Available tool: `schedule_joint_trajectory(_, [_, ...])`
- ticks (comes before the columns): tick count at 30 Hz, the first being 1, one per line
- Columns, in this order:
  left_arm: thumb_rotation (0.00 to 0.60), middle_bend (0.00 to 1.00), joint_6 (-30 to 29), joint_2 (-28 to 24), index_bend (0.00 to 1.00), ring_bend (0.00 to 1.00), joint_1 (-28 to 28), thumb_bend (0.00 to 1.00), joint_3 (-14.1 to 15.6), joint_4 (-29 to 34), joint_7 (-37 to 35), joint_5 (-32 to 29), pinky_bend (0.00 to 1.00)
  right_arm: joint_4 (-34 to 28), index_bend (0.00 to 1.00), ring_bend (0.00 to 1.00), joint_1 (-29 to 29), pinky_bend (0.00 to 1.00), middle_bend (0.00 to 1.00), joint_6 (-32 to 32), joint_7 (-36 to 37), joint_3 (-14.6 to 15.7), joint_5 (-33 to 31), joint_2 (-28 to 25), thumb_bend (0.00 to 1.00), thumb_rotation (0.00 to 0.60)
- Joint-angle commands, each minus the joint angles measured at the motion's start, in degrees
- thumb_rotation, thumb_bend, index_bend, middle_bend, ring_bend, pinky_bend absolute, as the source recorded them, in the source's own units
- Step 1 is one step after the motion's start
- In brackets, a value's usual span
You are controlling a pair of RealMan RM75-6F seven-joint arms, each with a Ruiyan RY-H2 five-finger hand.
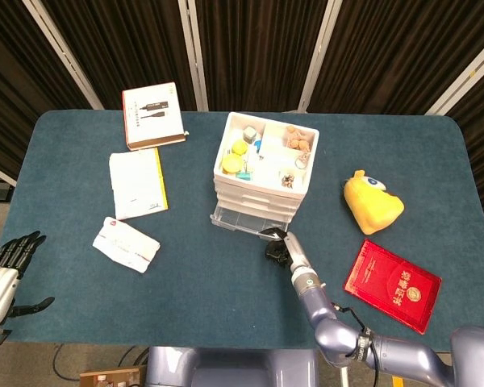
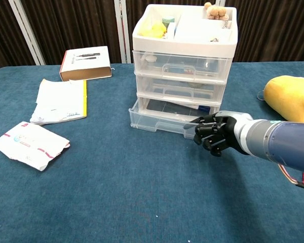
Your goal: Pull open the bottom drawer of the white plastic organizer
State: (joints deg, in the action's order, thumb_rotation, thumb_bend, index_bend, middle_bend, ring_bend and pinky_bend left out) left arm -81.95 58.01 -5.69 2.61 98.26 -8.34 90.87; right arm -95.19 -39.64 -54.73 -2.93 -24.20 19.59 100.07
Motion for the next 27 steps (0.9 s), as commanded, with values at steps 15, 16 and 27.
schedule_joint_trajectory(15, [0.600, 0.00, -0.06, -0.02, 0.00, 0.00, 0.06, 0.01, 0.14, 0.18, 0.09, 0.30, 0.00, -7.78, 0.35, 0.78, 4.03, 0.83, 0.74, 0.06, 3.13, 4.30, 4.97, -2.37, 0.83, 0.600])
schedule_joint_trajectory(16, [0.600, 0.00, -0.07, -0.02, 0.00, 0.00, 0.06, 0.01, 0.14, 0.19, 0.13, 0.31, 0.00, -8.16, 0.35, 0.78, 4.23, 0.83, 0.74, -0.01, 3.27, 4.53, 5.42, -2.50, 0.83, 0.600])
schedule_joint_trajectory(27, [0.600, 0.00, -0.11, 0.17, 0.00, 0.00, 0.14, 0.01, 0.04, 0.17, 0.62, 0.05, 0.00, -10.52, 0.00, 0.75, 4.72, 0.83, 0.72, 0.86, 2.85, 6.68, 8.31, -4.52, 0.56, 0.600])
